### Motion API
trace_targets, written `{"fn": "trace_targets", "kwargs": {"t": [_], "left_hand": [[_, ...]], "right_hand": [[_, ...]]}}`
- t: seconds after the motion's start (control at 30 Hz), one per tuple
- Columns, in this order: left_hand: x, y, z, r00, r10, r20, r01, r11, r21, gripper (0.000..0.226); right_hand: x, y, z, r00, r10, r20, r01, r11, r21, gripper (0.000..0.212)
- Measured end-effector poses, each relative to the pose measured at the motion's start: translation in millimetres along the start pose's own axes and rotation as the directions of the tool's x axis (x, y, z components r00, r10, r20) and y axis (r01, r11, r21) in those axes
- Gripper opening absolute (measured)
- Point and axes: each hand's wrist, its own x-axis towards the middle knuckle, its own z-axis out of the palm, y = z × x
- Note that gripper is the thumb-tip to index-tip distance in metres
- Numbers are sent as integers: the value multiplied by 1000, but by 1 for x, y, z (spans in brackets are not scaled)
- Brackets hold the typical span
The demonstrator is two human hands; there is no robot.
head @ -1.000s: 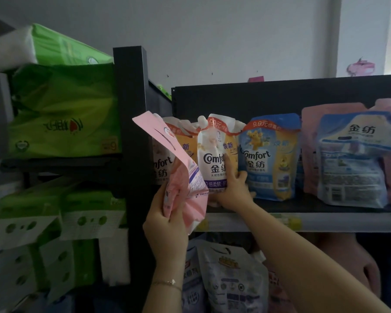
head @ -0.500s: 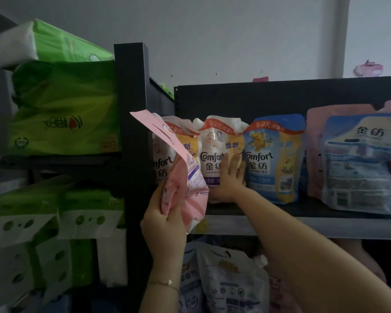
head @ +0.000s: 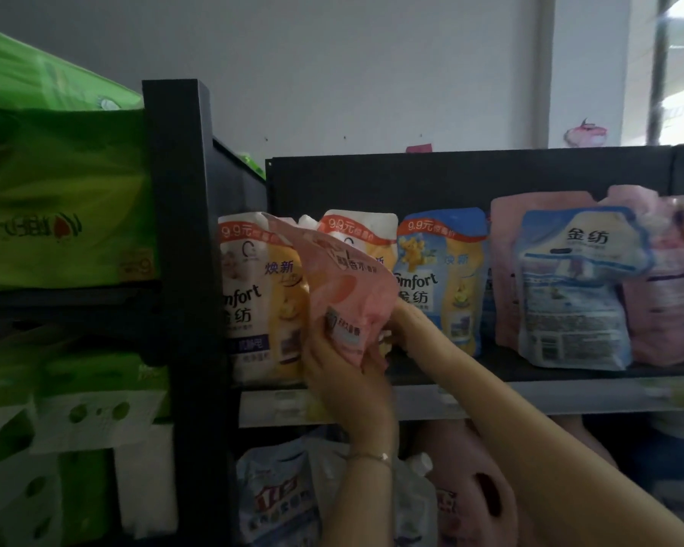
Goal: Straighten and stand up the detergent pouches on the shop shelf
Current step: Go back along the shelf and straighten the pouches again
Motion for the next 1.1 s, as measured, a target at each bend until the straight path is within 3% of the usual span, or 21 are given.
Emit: {"fn": "trace_targets", "kwargs": {"t": [0.1, 0.23, 0.3, 0.4, 0.5, 0.57, 0.67, 0.77, 0.9, 1.1], "left_hand": [[-7, -4, 26, 1000, 27, -1, -27, 991, 135, 81], [-11, -4, 56, 998, -29, 57, 12, 960, 278, 101], [-10, 0, 67, 993, -94, 73, 61, 931, 360, 96], [-6, 11, 84, 952, -250, 176, 187, 932, 310, 80], [2, 16, 101, 903, -347, 254, 236, 894, 382, 77], [4, 19, 105, 882, -380, 277, 239, 870, 432, 78], [2, 23, 104, 876, -384, 293, 235, 869, 435, 85], [1, 23, 101, 867, -383, 317, 214, 863, 458, 96], [2, 26, 89, 862, -381, 334, 189, 853, 486, 115], [-6, 25, 69, 956, -196, 219, 73, 881, 467, 75]], "right_hand": [[2, 4, -10, 992, 100, -73, -94, 992, 82, 28], [-15, 7, -17, 979, 106, -174, -80, 985, 154, 47], [-16, 9, -19, 971, 57, -234, -18, 986, 167, 51], [-14, 15, -25, 958, 45, -283, -26, 997, 69, 41], [-14, 18, -36, 957, 19, -290, -23, 1000, -11, 52], [-17, 20, -40, 966, 13, -257, -48, 990, -130, 49], [-27, 29, -43, 952, -30, -304, -56, 960, -273, 34], [-34, 34, -46, 944, -102, -313, 1, 952, -307, 23], [-37, 31, -55, 927, -147, -345, 4, 924, -383, 22], [-44, 29, -88, 903, -181, -389, -135, 741, -658, 15]]}}
